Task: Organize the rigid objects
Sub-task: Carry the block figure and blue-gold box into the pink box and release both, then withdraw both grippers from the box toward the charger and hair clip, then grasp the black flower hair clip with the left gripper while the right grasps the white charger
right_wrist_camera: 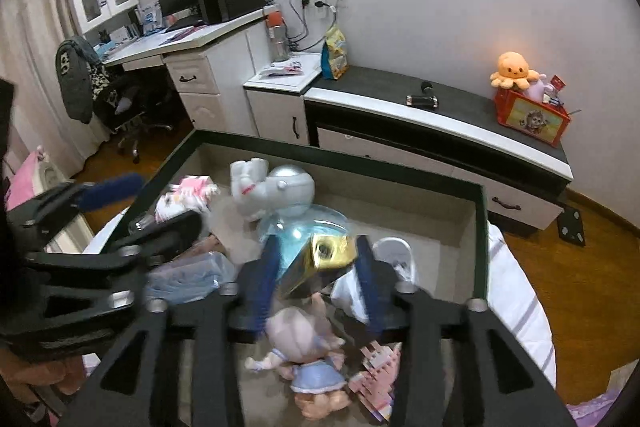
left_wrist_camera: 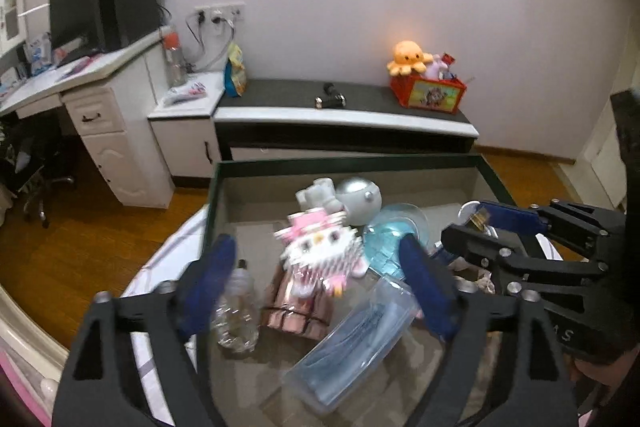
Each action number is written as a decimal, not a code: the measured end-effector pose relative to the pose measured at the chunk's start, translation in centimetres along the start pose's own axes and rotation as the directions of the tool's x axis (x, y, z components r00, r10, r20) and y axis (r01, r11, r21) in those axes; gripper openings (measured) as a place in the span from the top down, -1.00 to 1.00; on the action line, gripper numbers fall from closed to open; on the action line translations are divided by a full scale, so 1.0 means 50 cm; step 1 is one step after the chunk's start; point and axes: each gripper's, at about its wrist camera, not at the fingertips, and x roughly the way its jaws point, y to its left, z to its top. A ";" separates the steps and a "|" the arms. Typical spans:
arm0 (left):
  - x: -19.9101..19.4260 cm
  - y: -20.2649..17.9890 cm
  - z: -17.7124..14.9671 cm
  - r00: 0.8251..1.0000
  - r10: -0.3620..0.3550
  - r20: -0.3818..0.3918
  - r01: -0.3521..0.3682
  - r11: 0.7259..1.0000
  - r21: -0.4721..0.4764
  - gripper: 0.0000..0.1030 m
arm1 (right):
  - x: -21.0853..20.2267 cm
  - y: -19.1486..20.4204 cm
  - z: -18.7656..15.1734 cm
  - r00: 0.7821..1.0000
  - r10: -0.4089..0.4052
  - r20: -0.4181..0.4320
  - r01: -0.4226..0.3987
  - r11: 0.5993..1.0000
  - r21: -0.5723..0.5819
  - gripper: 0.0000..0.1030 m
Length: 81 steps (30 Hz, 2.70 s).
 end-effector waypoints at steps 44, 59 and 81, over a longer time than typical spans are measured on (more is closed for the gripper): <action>-0.496 -0.058 -0.320 0.971 0.154 0.185 -0.138 0.986 -0.095 -1.00 | -0.457 0.101 -0.320 0.966 -0.074 0.248 0.045 0.992 0.121 -0.79; -0.369 -0.073 -0.328 0.989 0.133 0.066 -0.126 0.986 -0.106 -1.00 | -0.328 0.059 -0.335 0.994 -0.033 0.101 0.022 0.994 0.109 -0.79; -0.183 -0.104 -0.338 0.982 0.154 -0.110 -0.165 0.981 -0.105 -1.00 | -0.066 0.022 -0.294 0.923 0.376 -0.085 -0.371 0.926 0.065 0.39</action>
